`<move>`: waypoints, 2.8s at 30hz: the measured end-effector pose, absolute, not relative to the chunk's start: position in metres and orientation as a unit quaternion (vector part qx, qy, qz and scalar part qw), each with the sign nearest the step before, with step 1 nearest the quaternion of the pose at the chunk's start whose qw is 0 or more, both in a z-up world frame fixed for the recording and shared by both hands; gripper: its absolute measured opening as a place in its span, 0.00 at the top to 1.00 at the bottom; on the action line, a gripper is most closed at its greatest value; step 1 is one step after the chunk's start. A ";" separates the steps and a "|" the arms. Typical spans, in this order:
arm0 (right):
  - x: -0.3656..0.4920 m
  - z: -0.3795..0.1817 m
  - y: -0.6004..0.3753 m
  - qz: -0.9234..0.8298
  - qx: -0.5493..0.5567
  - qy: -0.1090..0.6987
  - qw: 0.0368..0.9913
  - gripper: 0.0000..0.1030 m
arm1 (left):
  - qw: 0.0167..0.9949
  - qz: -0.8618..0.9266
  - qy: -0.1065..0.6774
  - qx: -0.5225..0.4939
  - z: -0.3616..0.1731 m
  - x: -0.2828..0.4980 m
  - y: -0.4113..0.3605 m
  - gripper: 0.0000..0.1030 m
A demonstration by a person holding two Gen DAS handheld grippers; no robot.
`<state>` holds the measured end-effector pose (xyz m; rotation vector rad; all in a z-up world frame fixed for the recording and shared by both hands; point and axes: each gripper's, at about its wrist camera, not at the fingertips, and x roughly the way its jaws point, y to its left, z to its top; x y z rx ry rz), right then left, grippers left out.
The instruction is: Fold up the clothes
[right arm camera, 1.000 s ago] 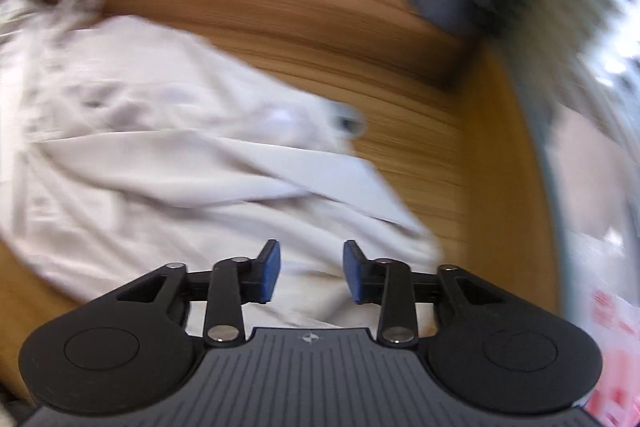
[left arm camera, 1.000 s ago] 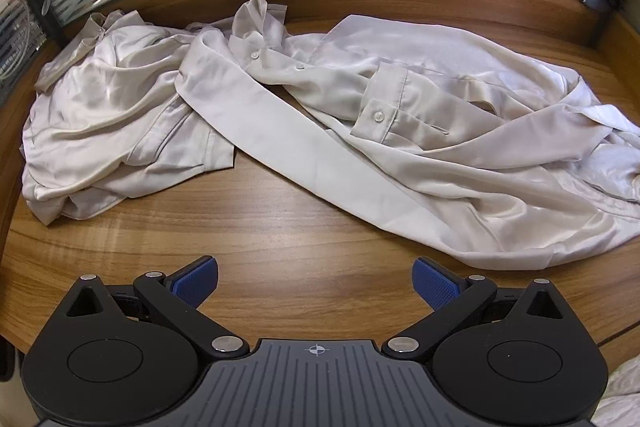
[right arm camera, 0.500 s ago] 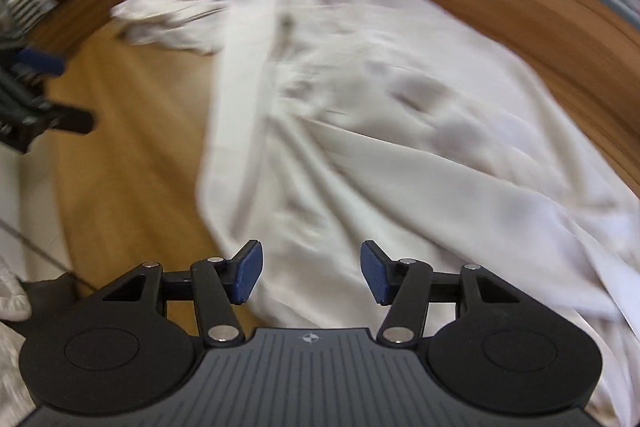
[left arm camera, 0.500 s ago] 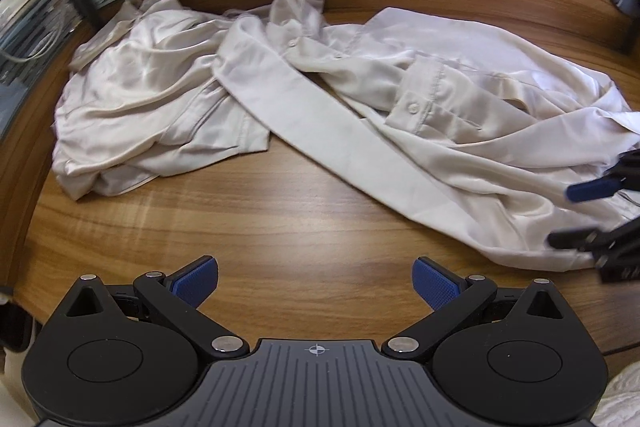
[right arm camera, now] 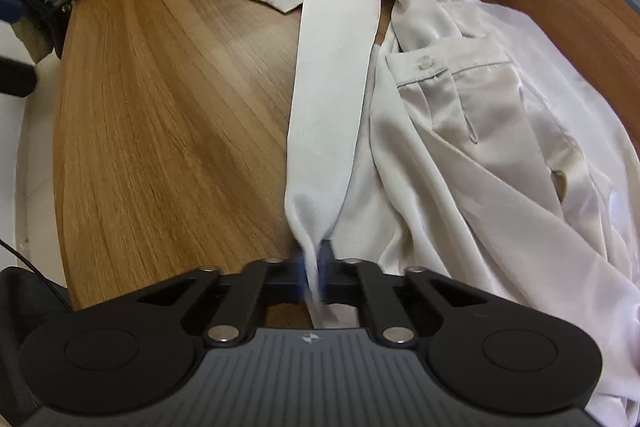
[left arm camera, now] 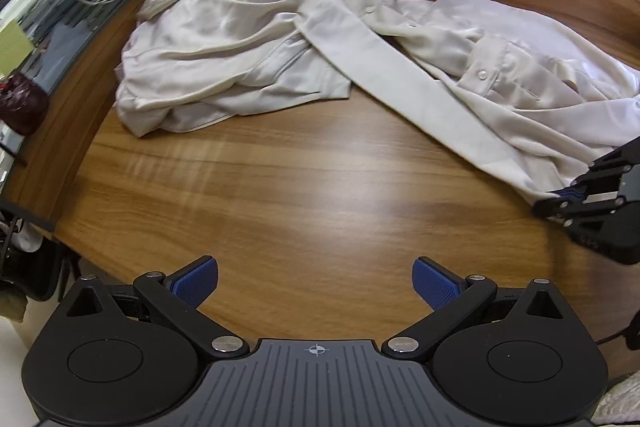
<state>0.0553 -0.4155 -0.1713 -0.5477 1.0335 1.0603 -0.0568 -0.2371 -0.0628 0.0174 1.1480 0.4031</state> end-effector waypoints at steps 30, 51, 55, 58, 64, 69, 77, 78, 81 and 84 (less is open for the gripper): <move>-0.083 -0.131 -0.672 0.070 -0.133 0.587 0.795 0.97 | 0.845 0.018 0.529 0.072 -0.088 -0.052 -0.203 0.00; 0.078 -0.105 -0.665 0.149 0.038 0.526 0.837 0.37 | 0.861 -0.041 0.504 0.051 -0.116 0.004 -0.299 0.00; 0.105 -0.125 -0.659 0.152 0.087 0.543 0.821 0.34 | 0.859 -0.048 0.510 0.008 -0.124 0.006 -0.308 0.02; 0.120 -0.141 -0.650 0.144 0.100 0.564 0.807 0.34 | 0.858 -0.044 0.512 -0.024 -0.129 0.010 -0.311 0.05; 0.136 -0.158 -0.634 0.120 0.085 0.575 0.805 0.36 | 0.850 -0.048 0.521 -0.060 -0.140 0.031 -0.318 0.19; 0.139 -0.161 -0.631 0.111 0.055 0.580 0.805 0.97 | 0.823 -0.063 0.560 -0.074 -0.156 0.045 -0.328 0.72; 0.148 -0.098 -0.647 0.130 0.025 0.510 0.850 0.99 | 0.855 -0.033 0.515 -0.045 -0.125 0.053 -0.325 0.95; 0.152 -0.086 -0.649 0.131 0.024 0.497 0.858 0.99 | 0.861 -0.027 0.506 -0.044 -0.119 0.057 -0.323 0.95; 0.172 -0.055 -0.659 0.134 0.039 0.461 0.876 0.99 | 0.876 0.000 0.481 -0.040 -0.101 0.075 -0.312 0.96; 0.199 -0.030 -0.664 0.138 0.063 0.428 0.891 0.99 | 0.888 0.017 0.458 -0.031 -0.086 0.099 -0.304 0.96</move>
